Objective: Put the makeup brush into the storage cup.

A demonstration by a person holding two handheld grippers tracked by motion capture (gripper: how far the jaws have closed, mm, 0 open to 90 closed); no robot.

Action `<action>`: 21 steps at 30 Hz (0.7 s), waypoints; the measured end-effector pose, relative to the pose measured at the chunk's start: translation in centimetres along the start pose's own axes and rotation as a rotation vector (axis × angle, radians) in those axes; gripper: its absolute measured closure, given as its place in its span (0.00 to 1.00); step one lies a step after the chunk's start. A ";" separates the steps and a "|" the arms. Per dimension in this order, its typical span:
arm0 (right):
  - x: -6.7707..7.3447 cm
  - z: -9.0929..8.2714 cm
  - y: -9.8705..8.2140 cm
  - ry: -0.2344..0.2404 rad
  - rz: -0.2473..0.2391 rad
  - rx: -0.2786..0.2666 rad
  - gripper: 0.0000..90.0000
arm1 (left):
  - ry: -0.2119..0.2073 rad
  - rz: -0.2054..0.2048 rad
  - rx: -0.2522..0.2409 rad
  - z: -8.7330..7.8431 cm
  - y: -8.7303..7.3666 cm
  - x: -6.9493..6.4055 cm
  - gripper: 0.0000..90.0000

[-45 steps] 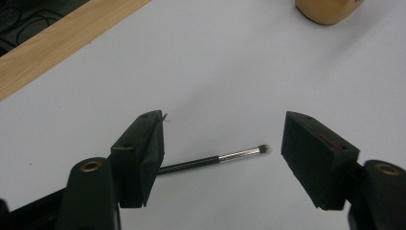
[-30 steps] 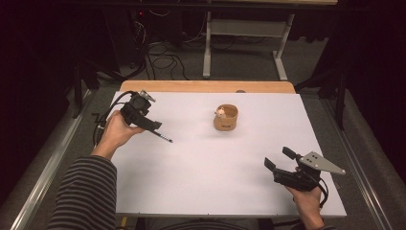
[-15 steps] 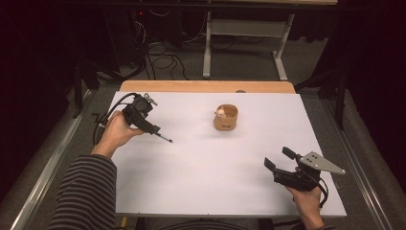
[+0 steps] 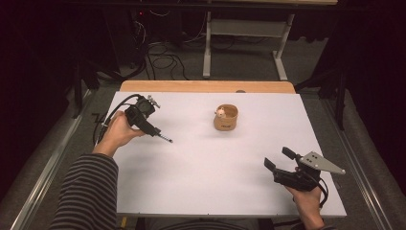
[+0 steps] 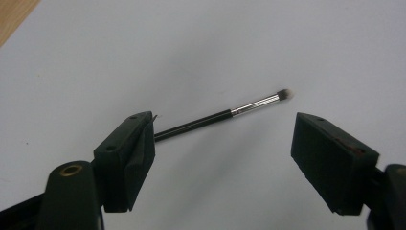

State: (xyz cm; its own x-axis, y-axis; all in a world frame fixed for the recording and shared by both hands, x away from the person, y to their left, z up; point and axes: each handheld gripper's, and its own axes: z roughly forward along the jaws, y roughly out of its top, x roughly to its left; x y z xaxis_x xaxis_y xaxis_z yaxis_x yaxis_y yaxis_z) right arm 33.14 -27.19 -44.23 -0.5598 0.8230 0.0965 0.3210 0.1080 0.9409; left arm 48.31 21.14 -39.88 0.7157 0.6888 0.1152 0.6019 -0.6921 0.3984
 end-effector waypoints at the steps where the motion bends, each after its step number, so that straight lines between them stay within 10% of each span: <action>1: 0.0 0.0 0.0 0.000 0.000 0.000 0.21 | 0.001 0.003 0.005 0.1 0.0 0.0 0.26; 21: 0.0 0.0 0.0 0.002 -0.001 0.000 0.21 | -0.028 0.050 0.073 1.9 0.4 -0.4 0.25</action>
State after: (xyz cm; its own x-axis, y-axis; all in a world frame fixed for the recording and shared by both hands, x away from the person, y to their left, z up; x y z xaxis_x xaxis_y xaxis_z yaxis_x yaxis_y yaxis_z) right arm 33.12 -27.20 -44.22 -0.5618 0.8216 0.0968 0.3208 0.1086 0.9409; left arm 48.93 20.15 -41.52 0.7547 0.6472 0.1077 0.5884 -0.7403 0.3251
